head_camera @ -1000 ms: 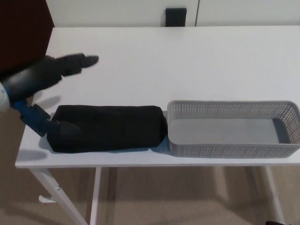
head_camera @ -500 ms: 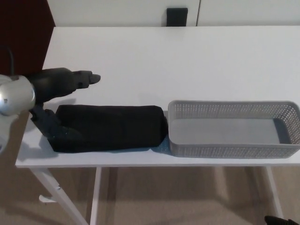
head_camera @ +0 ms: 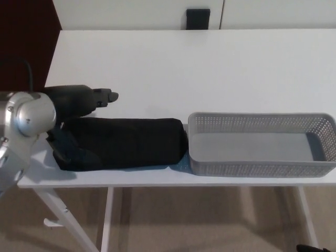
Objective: The robot walk towards a table in front and pick up a black pencil case on the left hand side and put the pencil case into a small container on the right hand side
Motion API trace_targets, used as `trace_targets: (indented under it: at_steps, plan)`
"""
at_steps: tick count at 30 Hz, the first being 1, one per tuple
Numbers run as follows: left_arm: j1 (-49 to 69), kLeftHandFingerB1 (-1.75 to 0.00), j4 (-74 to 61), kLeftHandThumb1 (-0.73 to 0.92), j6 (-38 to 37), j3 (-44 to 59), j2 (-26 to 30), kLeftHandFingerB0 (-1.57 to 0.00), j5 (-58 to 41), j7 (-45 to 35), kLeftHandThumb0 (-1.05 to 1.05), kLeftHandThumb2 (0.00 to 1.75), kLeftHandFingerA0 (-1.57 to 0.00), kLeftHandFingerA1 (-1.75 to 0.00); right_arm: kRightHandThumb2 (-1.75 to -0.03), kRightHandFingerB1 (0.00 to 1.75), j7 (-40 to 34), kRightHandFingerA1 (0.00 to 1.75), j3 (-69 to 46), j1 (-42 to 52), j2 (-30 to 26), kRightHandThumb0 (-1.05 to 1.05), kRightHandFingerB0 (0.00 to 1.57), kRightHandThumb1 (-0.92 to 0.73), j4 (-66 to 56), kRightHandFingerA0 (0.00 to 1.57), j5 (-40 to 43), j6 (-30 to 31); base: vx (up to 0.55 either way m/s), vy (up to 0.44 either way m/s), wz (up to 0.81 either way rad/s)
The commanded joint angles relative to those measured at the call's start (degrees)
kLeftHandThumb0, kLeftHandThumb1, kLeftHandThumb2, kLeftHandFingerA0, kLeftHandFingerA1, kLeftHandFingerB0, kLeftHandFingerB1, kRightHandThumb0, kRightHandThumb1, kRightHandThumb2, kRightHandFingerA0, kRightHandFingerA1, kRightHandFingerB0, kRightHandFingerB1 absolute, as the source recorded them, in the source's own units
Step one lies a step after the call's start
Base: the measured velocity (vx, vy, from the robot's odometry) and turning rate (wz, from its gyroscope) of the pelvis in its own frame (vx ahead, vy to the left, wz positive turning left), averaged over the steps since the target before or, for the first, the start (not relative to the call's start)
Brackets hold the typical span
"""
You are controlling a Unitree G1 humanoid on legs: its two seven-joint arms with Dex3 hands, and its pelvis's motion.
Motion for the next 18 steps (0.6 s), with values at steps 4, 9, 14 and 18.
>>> trace_targets:
  at_steps: [4, 9, 14, 18]
  plan:
    - [0.58, 0.00, 3.54, 0.40, 0.09, -1.03, -2.58, 0.00, 4.37, -1.48, -0.67, 0.80, 0.00, 0.00, -0.73, 0.45, 0.53, 0.52, -0.16, -0.59, -0.78, -0.55, 0.32, -0.43, -0.68, 0.62, 0.47, 1.78, 0.00, 0.000, 0.00]
    - [0.59, 0.00, 4.90, 0.41, 0.67, -2.25, -4.26, 0.00, 7.18, -0.86, -0.67, 0.78, 0.00, 0.00, -0.74, 0.45, 0.58, 0.52, -0.18, 0.00, -0.70, -0.55, 0.32, -0.44, -1.77, 0.60, 0.51, 1.65, 0.00, 0.000, 0.00]
    - [0.75, -0.03, 6.23, 0.40, 0.60, -3.98, -5.29, 0.00, 11.42, 0.93, -0.66, 0.79, 0.00, 0.00, -0.74, 0.44, 0.78, 0.52, -0.19, 0.04, -0.79, -0.56, 0.31, -0.44, -2.63, 0.59, 0.55, 2.39, 0.00, 0.000, 0.00]
    - [1.11, -0.02, 7.79, 0.40, 0.22, -4.23, -6.81, 0.00, 12.93, 2.05, -0.66, 0.79, 0.00, 0.00, -0.75, 0.45, 0.58, 0.52, -0.16, 0.12, -1.12, -0.56, 0.32, -0.44, -2.74, 0.60, 0.16, 2.08, 0.00, 0.000, 0.00]
